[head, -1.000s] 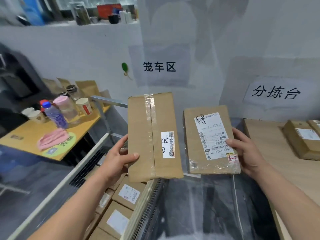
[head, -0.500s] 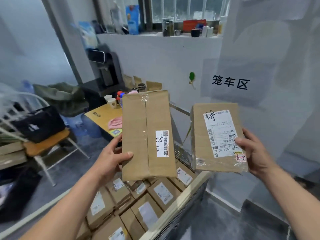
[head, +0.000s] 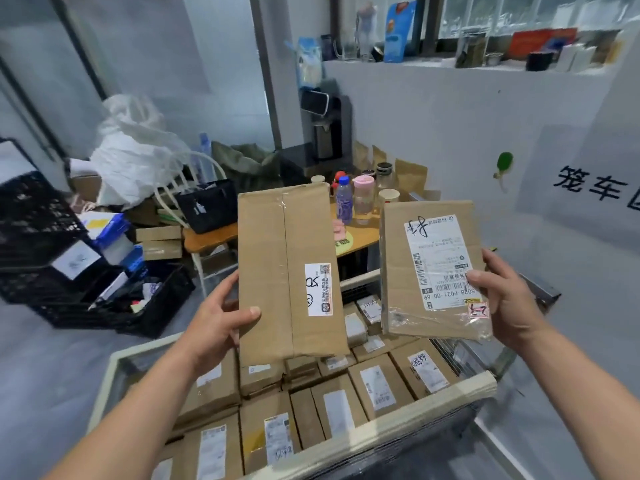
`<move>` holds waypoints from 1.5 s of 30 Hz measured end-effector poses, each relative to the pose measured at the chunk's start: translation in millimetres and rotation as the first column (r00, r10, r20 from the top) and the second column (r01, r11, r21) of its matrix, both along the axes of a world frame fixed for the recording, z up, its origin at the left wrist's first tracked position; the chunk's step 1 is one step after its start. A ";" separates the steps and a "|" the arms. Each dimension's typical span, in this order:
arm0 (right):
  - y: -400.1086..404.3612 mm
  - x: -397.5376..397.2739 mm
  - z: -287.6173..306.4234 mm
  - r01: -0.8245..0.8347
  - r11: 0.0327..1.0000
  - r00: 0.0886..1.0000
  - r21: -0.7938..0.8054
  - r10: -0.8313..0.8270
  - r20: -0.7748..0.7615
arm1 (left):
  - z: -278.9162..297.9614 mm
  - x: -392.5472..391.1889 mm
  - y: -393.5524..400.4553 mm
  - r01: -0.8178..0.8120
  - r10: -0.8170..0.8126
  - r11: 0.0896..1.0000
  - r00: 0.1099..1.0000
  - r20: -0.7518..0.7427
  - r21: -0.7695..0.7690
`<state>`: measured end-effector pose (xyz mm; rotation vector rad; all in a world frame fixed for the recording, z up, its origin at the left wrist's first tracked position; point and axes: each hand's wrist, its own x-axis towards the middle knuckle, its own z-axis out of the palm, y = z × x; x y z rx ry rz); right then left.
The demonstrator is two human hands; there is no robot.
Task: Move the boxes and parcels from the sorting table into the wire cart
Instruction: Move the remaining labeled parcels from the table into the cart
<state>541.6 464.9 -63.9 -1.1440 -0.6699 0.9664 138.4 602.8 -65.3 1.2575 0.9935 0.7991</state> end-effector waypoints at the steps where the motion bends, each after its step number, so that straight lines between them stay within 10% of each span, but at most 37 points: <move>1: 4.4 -2.7 -2.3 -0.023 1.000 1.000 -0.001 0.023 -0.002 | -3.5 -6.5 -3.4 -0.025 0.025 1.000 1.000 0.001 -0.013; 26: 170.8 -268.0 -83.0 -0.305 0.917 0.947 -0.258 0.321 0.020 | -123.8 -282.6 29.4 -0.341 0.344 0.896 0.938 -0.041 -0.283; 45: 188.9 -377.0 -293.3 -0.348 0.681 0.923 -0.644 0.371 -0.106 | -292.8 -374.1 28.4 -0.392 0.214 0.678 0.915 -0.343 -0.622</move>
